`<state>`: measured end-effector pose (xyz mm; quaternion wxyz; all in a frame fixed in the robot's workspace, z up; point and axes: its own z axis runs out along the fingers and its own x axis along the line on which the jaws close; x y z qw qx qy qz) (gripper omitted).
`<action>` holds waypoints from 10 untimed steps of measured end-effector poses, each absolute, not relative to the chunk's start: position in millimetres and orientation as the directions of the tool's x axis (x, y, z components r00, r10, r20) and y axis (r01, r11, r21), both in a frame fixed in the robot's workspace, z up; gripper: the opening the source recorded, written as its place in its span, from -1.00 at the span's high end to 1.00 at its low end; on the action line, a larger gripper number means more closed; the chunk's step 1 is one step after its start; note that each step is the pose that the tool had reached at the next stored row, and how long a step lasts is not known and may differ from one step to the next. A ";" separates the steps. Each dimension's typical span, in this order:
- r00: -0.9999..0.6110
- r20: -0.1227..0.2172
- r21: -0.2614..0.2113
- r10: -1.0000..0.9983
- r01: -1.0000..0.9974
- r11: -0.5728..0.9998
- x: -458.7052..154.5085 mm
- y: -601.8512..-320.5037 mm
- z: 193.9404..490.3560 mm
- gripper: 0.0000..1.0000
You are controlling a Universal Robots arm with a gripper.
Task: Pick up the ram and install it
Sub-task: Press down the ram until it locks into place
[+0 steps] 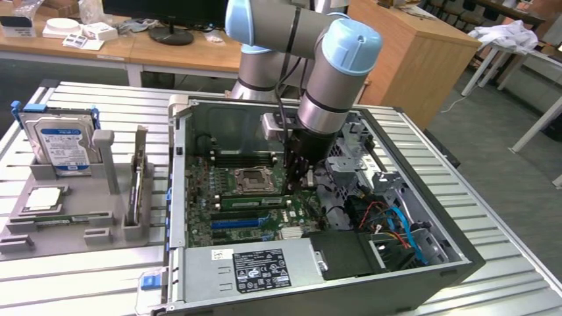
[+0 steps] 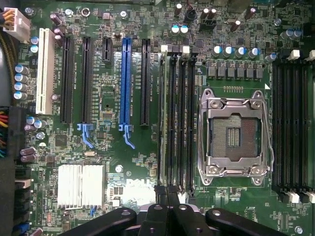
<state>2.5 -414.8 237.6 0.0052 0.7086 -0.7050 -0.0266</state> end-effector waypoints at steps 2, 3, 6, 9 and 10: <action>0.004 -0.030 0.045 -1.000 -0.999 -0.006 2.5 -414.8 237.6 0.79; 0.004 -0.031 0.045 -1.000 -0.999 -0.006 2.5 -414.7 237.3 0.79; 0.005 -0.032 0.045 -0.999 -0.999 -0.006 2.6 -414.4 235.1 0.79; 0.005 -0.032 0.045 -0.999 -0.999 -0.006 2.6 -414.2 234.7 0.79; 0.004 -0.032 0.045 -0.999 -0.999 -0.006 2.6 -414.2 234.7 0.79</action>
